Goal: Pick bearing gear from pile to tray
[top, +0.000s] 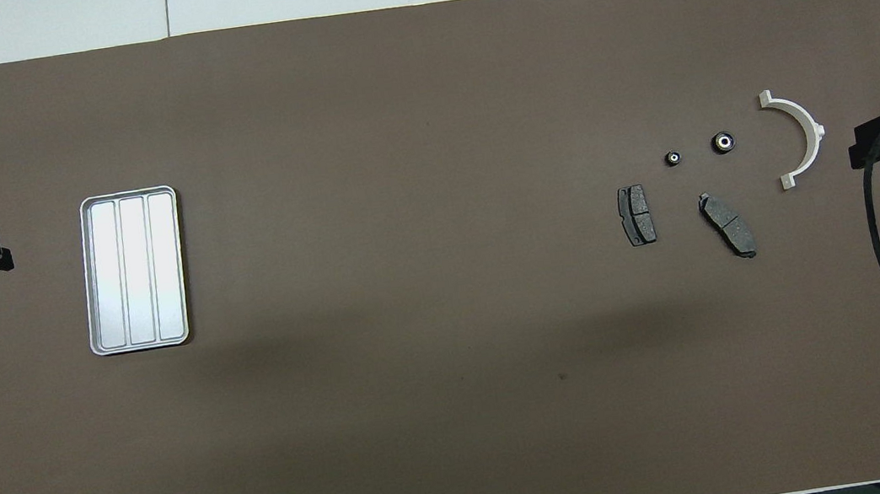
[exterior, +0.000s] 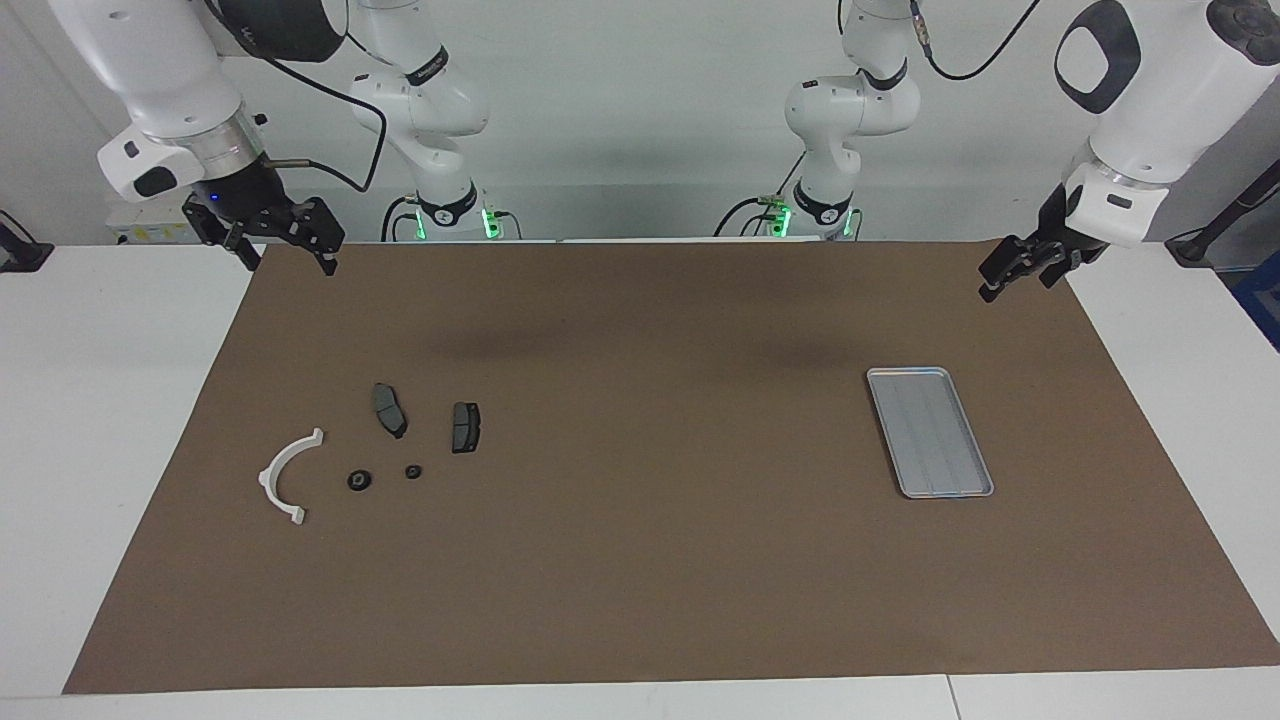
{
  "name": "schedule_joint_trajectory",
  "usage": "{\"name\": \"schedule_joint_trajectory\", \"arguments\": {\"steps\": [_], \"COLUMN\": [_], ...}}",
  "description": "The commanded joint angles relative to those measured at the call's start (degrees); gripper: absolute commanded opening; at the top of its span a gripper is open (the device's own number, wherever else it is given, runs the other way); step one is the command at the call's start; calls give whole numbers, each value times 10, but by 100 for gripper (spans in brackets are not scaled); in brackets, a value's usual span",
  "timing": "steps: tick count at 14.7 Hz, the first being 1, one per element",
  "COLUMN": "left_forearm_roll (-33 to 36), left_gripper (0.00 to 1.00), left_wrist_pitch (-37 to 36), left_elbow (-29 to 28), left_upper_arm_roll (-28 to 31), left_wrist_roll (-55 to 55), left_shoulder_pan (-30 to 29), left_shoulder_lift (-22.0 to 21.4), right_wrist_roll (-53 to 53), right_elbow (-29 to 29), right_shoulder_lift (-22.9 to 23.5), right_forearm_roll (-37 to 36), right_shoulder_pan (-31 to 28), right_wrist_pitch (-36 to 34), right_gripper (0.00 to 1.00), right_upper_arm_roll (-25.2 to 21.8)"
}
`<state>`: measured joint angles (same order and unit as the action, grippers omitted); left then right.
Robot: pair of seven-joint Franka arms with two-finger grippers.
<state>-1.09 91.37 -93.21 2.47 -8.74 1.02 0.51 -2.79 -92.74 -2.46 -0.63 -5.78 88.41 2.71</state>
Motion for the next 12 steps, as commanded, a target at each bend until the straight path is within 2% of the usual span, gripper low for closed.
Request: {"name": "schedule_joint_trajectory", "arguments": {"steps": [1, 9, 11, 12], "left_forearm_roll": [3, 3, 3, 3], "left_gripper": [100, 100, 100, 100], "left_wrist_pitch": [-8, -7, -8, -7], "left_elbow": [-9, -9, -9, -9], "left_upper_arm_roll": [-2, -2, -1, -2], "left_wrist_roll": [3, 3, 3, 3], "left_shoulder_pan": [-2, -2, -2, -2], "left_shoulder_lift": [-13, -13, -13, -13], "right_wrist_roll": [11, 16, 0, 0], "right_elbow": [-14, -17, -49, -57], "right_shoulder_lift": [-12, -13, -30, -30], "right_forearm_roll": [0, 0, 3, 4], "right_shoulder_pan": [-7, -13, -13, -13], "right_wrist_pitch": [2, 3, 8, 35], "right_gripper": [100, 100, 100, 100], "right_upper_arm_roll": [5, 4, 4, 5]}}
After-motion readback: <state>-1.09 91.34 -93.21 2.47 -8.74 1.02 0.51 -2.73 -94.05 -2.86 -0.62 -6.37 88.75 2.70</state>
